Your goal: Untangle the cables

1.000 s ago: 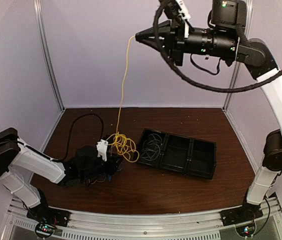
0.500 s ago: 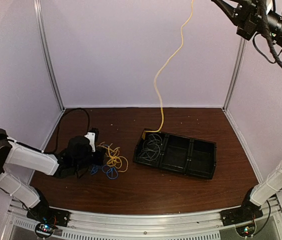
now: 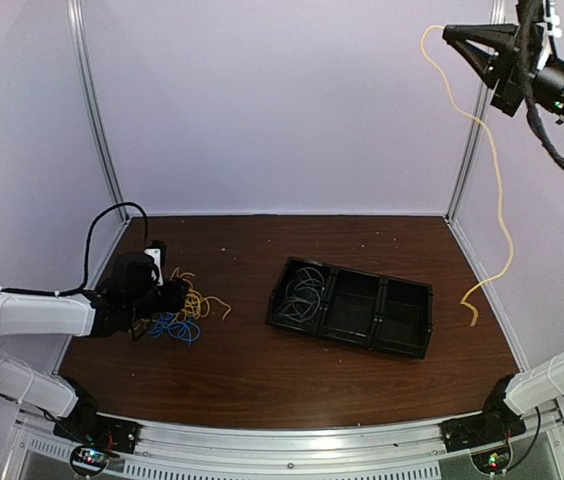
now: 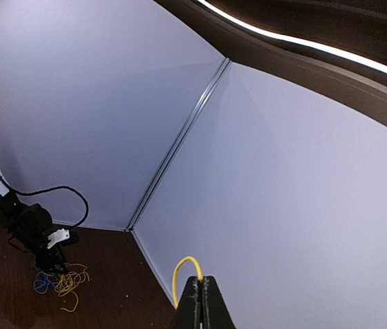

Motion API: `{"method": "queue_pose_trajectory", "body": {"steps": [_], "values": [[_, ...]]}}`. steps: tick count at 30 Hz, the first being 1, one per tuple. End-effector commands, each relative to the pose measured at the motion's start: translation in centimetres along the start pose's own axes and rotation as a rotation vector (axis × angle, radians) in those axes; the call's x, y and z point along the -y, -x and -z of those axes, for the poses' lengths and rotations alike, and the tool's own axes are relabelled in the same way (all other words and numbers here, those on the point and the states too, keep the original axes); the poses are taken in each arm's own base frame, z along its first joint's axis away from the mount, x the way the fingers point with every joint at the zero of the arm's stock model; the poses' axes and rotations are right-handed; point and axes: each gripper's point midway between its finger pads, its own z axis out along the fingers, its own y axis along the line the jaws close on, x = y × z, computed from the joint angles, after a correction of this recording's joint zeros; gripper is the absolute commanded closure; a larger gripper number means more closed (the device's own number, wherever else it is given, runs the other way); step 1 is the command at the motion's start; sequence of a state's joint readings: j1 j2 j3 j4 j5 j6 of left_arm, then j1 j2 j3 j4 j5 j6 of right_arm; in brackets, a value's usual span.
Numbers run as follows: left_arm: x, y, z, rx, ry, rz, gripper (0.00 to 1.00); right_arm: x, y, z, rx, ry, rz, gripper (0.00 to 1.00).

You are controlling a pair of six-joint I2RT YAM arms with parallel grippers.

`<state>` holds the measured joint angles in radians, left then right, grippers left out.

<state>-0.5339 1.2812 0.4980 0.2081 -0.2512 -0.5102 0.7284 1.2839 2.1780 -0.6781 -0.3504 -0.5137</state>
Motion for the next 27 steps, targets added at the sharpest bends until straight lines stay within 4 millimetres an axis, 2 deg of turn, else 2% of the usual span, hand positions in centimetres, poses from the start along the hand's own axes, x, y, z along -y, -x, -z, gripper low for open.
{"method": "queue_pose_trajectory", "body": {"steps": [1, 4, 10, 14, 17, 21, 27], "values": [[2.6, 1.8, 1.4, 0.026, -0.123, 0.048, 0.38, -1.9, -4.9, -1.6, -0.118, 0.048, -0.036, 1.00], [4.1, 2.1, 2.6, 0.049, -0.188, 0.045, 0.34, -2.8, -7.2, -2.1, -0.166, 0.066, -0.056, 1.00], [6.0, 2.9, 5.2, 0.085, -0.262, 0.041, 0.33, -4.8, -12.9, -4.4, -0.259, 0.114, -0.104, 1.00], [5.5, 3.5, 6.8, 0.115, -0.248, 0.068, 0.33, -5.3, -15.8, -5.6, -0.295, 0.133, -0.137, 1.00], [4.7, 4.0, 8.0, 0.154, -0.240, 0.093, 0.33, -4.9, -16.9, -6.4, -0.306, 0.124, -0.151, 1.00], [3.9, 4.4, 9.1, 0.192, -0.228, 0.115, 0.33, -3.5, -17.8, -7.0, -0.313, 0.085, -0.163, 1.00], [3.4, 4.4, 9.8, 0.210, -0.227, 0.126, 0.33, -1.5, -20.5, -6.8, -0.346, 0.022, -0.182, 1.00]]}}
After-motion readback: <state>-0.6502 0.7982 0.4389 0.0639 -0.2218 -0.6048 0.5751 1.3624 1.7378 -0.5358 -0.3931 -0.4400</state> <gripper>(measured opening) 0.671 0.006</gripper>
